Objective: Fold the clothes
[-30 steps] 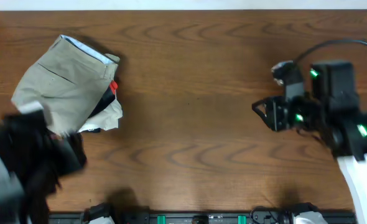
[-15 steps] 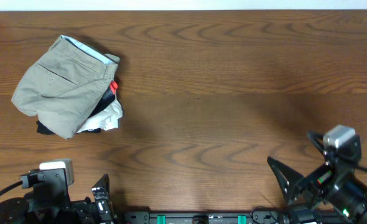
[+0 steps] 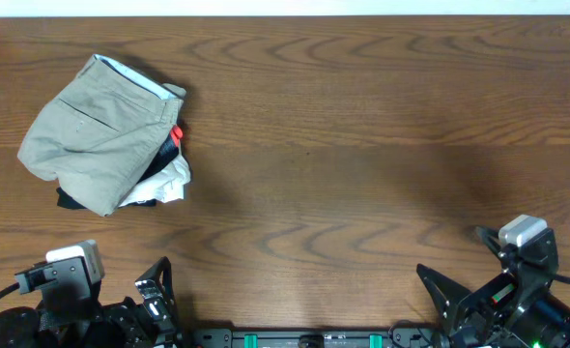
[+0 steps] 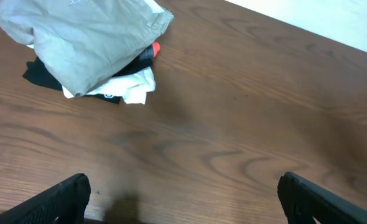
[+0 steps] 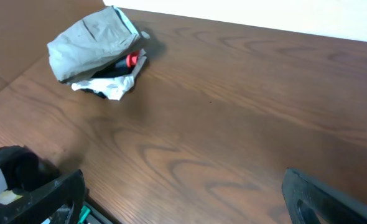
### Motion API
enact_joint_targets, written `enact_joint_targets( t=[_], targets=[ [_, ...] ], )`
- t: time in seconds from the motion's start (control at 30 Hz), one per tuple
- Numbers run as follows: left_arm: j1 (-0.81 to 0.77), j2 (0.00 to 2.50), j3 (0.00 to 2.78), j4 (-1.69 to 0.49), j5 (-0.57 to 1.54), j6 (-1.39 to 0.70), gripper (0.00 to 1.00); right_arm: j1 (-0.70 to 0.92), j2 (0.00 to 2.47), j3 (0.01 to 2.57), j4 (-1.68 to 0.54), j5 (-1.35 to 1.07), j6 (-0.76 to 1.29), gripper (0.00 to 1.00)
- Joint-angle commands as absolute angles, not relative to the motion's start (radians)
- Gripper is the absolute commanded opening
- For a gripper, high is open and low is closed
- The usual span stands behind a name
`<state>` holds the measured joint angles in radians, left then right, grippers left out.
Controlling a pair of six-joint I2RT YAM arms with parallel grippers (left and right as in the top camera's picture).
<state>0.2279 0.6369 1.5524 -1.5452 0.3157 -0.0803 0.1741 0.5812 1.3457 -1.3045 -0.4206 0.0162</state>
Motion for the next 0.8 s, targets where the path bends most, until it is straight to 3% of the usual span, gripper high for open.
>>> enact_joint_targets(
  t=[0.0, 0.33, 0.6, 0.77],
  targets=[
    [0.225, 0.634, 1.552, -1.547, 0.329, -0.095, 0.98, 0.177, 0.580, 1.348, -1.331, -0.441, 0.006, 0.99],
    [0.225, 0.634, 1.552, -1.547, 0.329, -0.095, 0.98, 0.177, 0.580, 1.290, -1.253, -0.197, -0.056, 0.99],
    [0.225, 0.634, 1.552, -1.547, 0.329, -0.095, 0.98, 0.130, 0.429, 0.889, -0.839, -0.246, -0.128, 0.99],
    [0.225, 0.634, 1.552, -1.547, 0.329, -0.095, 0.98, 0.115, 0.289, 0.625, -0.761, -0.270, -0.128, 0.99]
  ],
)
